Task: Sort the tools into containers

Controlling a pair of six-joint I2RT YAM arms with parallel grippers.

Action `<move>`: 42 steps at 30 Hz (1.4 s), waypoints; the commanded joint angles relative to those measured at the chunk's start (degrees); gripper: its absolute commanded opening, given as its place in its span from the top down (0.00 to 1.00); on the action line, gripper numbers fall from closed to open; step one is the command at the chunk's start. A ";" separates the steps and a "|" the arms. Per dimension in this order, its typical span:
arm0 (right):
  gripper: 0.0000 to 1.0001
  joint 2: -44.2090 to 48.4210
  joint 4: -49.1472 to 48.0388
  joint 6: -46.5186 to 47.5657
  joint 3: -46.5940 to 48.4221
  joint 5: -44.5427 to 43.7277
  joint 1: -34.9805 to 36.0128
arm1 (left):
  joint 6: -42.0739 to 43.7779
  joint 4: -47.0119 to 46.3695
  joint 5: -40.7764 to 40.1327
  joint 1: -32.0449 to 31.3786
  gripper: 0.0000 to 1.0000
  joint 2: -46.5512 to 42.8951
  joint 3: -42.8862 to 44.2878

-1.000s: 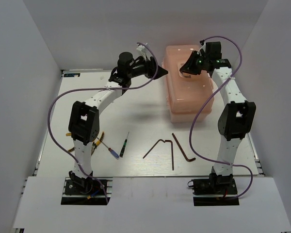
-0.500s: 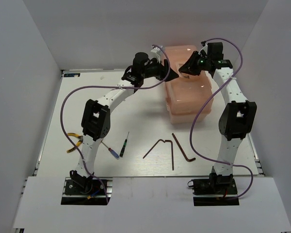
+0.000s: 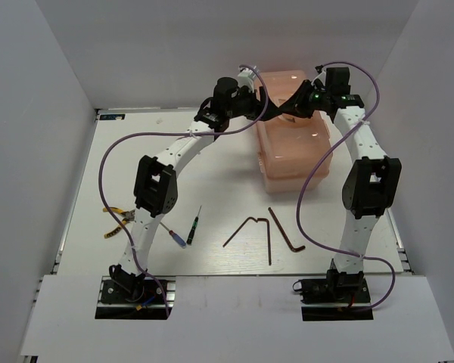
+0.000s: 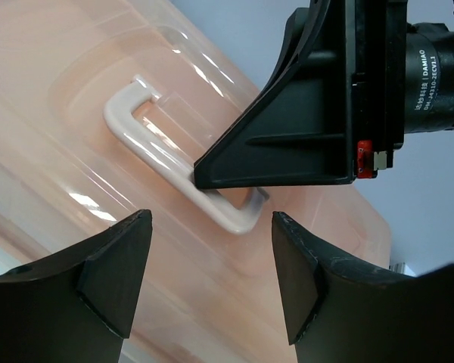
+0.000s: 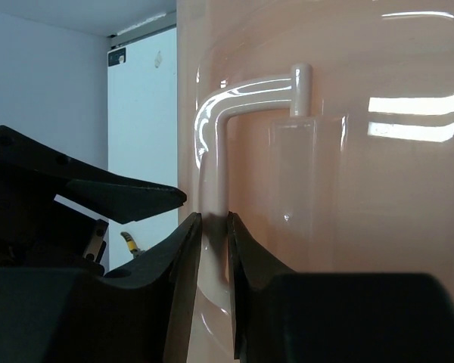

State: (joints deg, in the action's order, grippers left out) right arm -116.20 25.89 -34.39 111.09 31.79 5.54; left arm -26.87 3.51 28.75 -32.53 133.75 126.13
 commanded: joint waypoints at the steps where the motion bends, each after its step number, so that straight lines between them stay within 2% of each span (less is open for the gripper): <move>1: 0.74 2.82 -3.12 -3.22 -0.08 6.79 0.70 | -1.95 3.44 -0.80 -1.66 0.26 0.46 2.02; 8: 0.74 3.44 -4.36 -4.72 -0.43 8.20 -0.09 | -2.48 3.44 -0.80 -2.18 0.27 0.46 2.02; 14: 0.74 3.53 -4.97 -4.98 -1.13 8.55 -0.44 | -2.48 -1.04 -0.80 -3.23 0.30 -1.74 -0.18; 19: 0.74 3.53 -5.15 -5.25 -1.49 8.90 -0.62 | -2.48 -7.01 0.34 -3.76 0.31 -4.55 -5.54; 24: 0.74 3.44 -5.32 -5.60 -1.66 9.25 -0.88 | -2.48 -0.18 -0.80 -3.76 0.31 -1.48 0.52; 28: 0.74 3.53 -6.28 -5.95 -1.58 10.30 -0.88 | -2.48 1.15 -2.74 -3.76 0.31 -0.95 0.52; 31: 0.64 4.05 -7.51 -6.48 -2.19 12.06 -1.32 | -3.71 2.20 -4.41 -3.76 0.34 -0.43 1.05; 36: 0.57 5.28 -8.05 -5.96 -3.86 12.16 -2.55 | -5.99 3.26 -6.25 -3.76 0.36 1.50 3.95; 38: 0.56 6.33 -7.35 -4.55 -3.78 10.32 -3.25 | -7.66 3.26 -6.87 -3.76 0.37 1.51 3.95; 42: 0.54 9.85 1.68 5.90 -1.05 1.10 -3.87 | -10.12 2.64 -9.32 -4.29 0.37 2.65 3.95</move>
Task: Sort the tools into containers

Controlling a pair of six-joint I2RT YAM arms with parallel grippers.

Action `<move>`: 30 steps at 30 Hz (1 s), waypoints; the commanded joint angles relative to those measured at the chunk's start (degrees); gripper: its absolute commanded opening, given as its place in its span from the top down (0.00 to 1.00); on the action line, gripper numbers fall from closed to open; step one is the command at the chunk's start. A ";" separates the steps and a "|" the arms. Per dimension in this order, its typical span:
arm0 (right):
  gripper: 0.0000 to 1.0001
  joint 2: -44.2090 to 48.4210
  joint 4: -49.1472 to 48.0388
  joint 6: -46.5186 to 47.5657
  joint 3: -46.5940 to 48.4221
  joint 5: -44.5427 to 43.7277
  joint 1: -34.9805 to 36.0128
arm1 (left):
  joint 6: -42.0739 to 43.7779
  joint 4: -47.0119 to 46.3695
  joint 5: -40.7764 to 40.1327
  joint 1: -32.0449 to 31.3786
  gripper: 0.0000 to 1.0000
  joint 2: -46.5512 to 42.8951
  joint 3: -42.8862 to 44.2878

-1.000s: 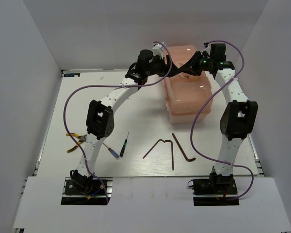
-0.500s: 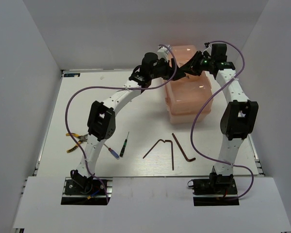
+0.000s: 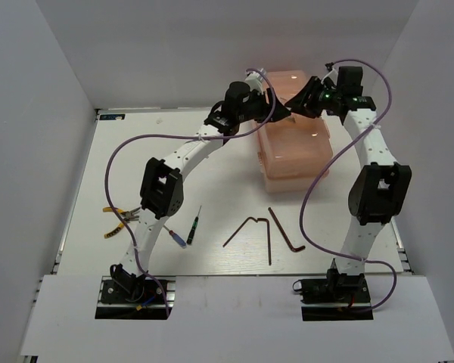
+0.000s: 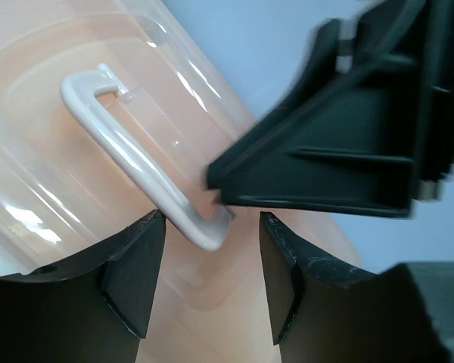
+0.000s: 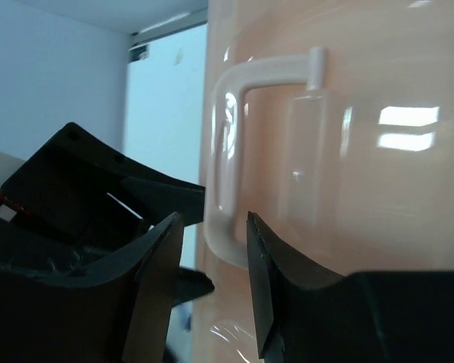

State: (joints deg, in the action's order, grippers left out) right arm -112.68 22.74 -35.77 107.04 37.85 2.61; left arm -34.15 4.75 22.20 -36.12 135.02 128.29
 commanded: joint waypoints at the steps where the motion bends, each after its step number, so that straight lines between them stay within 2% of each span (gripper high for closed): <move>1: 0.54 6.94 5.81 11.64 2.91 -11.41 -1.20 | -2.85 1.40 -2.77 -0.71 0.37 1.39 1.79; 3: 0.54 10.64 6.61 14.22 1.07 -15.94 -1.82 | -4.51 1.40 -4.52 -0.71 0.38 1.39 1.79; 5: 0.54 14.22 6.18 18.10 -2.16 -24.10 -1.91 | -5.13 1.40 -5.31 -0.71 0.38 1.91 2.31; 10: 0.53 17.93 3.19 22.84 -8.60 -30.28 -6.03 | -6.98 3.06 -6.46 -0.71 0.39 3.66 4.77; 17: 0.50 15.74 2.75 24.51 -13.70 -26.69 -11.48 | -8.12 4.47 -9.01 -0.71 0.41 5.33 6.10; 22: 0.44 10.04 1.87 24.08 -13.62 -20.90 -14.21 | -9.44 4.47 -9.01 -0.71 0.44 5.87 6.10; 30: 0.42 1.16 -1.21 21.36 -10.20 -14.21 -16.50 | -9.97 3.42 -7.96 -0.71 0.50 7.53 6.10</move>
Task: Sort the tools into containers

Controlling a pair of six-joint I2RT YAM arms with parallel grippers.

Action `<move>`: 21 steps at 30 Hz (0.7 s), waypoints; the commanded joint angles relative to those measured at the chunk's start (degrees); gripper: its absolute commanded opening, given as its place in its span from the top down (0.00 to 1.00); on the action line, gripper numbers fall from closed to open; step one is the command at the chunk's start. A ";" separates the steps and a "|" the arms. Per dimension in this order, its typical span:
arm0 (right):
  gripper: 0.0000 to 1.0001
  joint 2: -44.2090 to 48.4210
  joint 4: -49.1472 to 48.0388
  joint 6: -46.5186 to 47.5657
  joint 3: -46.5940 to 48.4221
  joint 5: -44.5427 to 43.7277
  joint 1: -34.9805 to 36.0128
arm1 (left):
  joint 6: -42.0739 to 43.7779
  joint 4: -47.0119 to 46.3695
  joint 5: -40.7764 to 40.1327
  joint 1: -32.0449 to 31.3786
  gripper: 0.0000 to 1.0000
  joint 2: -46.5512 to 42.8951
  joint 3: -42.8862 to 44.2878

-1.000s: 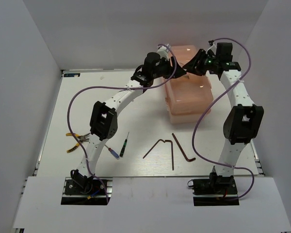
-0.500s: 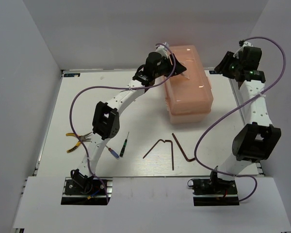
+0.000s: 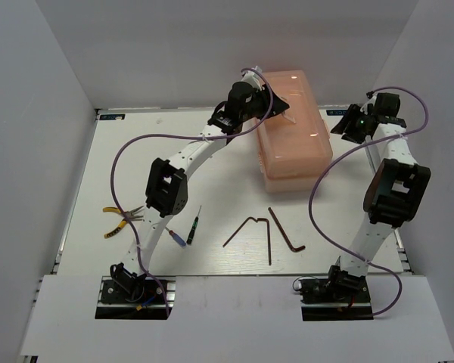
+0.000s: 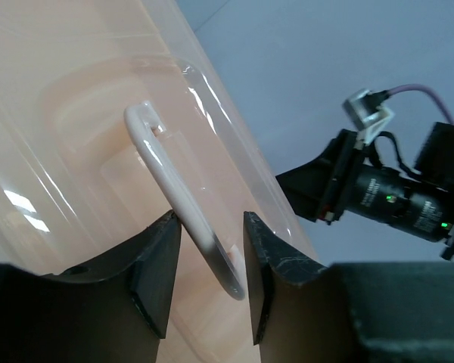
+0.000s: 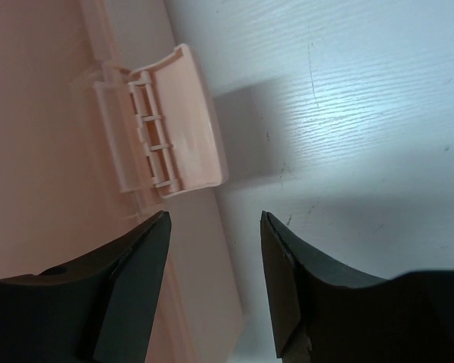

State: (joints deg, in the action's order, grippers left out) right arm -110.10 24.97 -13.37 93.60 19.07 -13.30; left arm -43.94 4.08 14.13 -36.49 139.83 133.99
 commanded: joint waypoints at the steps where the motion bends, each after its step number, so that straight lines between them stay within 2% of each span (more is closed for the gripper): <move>1: 0.42 -3.17 -2.92 -1.40 3.95 5.27 -0.67 | -0.18 4.10 0.63 -0.34 0.52 2.73 0.39; 8: 0.42 -10.99 -2.73 -3.59 8.00 10.09 -0.67 | -0.71 3.57 1.34 -0.34 0.56 3.26 0.39; 14: 0.52 -14.87 -3.00 -4.83 9.84 17.04 -0.41 | -0.18 3.57 1.34 -0.34 0.60 3.26 0.39; 16: 0.65 -15.66 -3.44 -5.18 9.93 18.81 -0.41 | 0.34 4.27 1.34 -0.34 0.61 3.26 0.39; 17: 0.77 -15.67 -3.35 -5.18 9.76 19.94 -0.32 | 0.35 4.80 0.82 -0.34 0.63 3.26 0.39; 19: 0.88 -15.32 -3.61 -4.39 9.50 20.04 -0.32 | 0.35 5.50 0.81 -0.34 0.67 3.26 0.39; 21: 1.00 -13.92 -3.53 -2.90 8.97 19.78 -0.59 | 0.88 5.50 0.28 -0.34 0.76 3.26 0.39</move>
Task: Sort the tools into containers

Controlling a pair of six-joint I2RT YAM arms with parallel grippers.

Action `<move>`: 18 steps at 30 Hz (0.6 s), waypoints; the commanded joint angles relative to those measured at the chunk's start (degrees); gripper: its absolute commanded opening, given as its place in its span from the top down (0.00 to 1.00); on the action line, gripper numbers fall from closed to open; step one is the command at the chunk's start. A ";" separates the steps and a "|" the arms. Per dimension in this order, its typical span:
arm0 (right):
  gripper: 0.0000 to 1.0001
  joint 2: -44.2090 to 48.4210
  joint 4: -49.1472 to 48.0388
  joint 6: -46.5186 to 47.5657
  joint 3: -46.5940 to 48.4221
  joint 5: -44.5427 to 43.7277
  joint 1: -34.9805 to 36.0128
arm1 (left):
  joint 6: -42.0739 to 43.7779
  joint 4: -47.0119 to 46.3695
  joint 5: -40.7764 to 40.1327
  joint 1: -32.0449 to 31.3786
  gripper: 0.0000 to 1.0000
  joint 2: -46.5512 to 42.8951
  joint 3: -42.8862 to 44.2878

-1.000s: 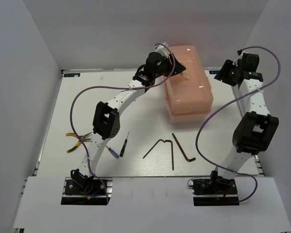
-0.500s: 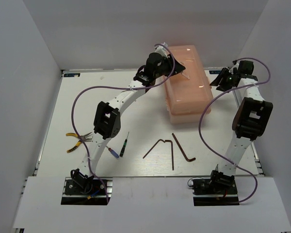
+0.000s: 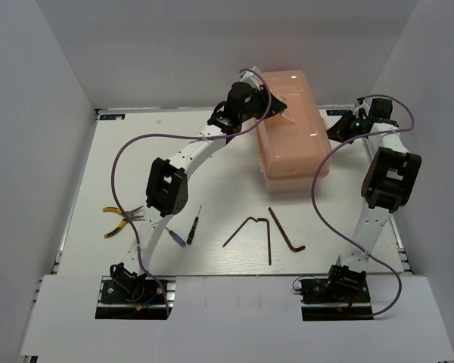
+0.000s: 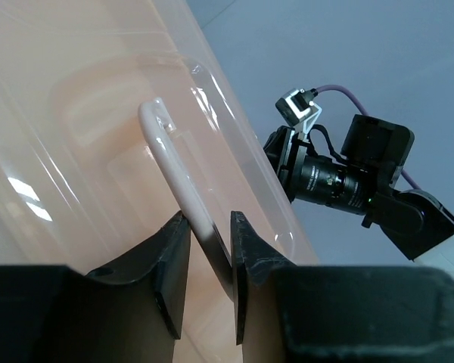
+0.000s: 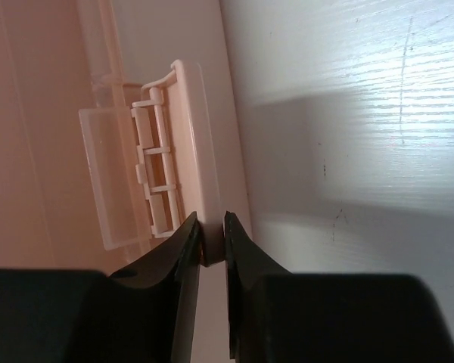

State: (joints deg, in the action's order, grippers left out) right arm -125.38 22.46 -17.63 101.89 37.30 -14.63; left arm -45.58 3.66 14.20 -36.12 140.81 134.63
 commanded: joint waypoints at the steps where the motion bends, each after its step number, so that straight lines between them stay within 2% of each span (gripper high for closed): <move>1: 1.00 1.54 -0.75 1.72 0.60 1.29 0.83 | 2.52 6.53 0.22 -0.71 0.79 2.27 -0.24; 2: 1.00 2.07 -0.58 3.29 0.07 0.50 0.75 | 2.52 6.53 -0.39 -0.71 0.87 2.27 -0.24; 5: 1.00 4.79 -0.84 5.05 -1.07 -0.47 0.92 | 3.57 7.76 -2.24 -0.71 0.99 1.66 0.28; 18: 1.00 9.98 -2.07 7.34 -3.36 -5.30 0.83 | 10.60 17.78 -9.44 -0.71 1.00 -1.42 2.66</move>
State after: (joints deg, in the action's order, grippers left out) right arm -119.63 22.09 -11.38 98.52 32.60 -13.50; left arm -42.13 11.86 8.47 -36.86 140.53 137.75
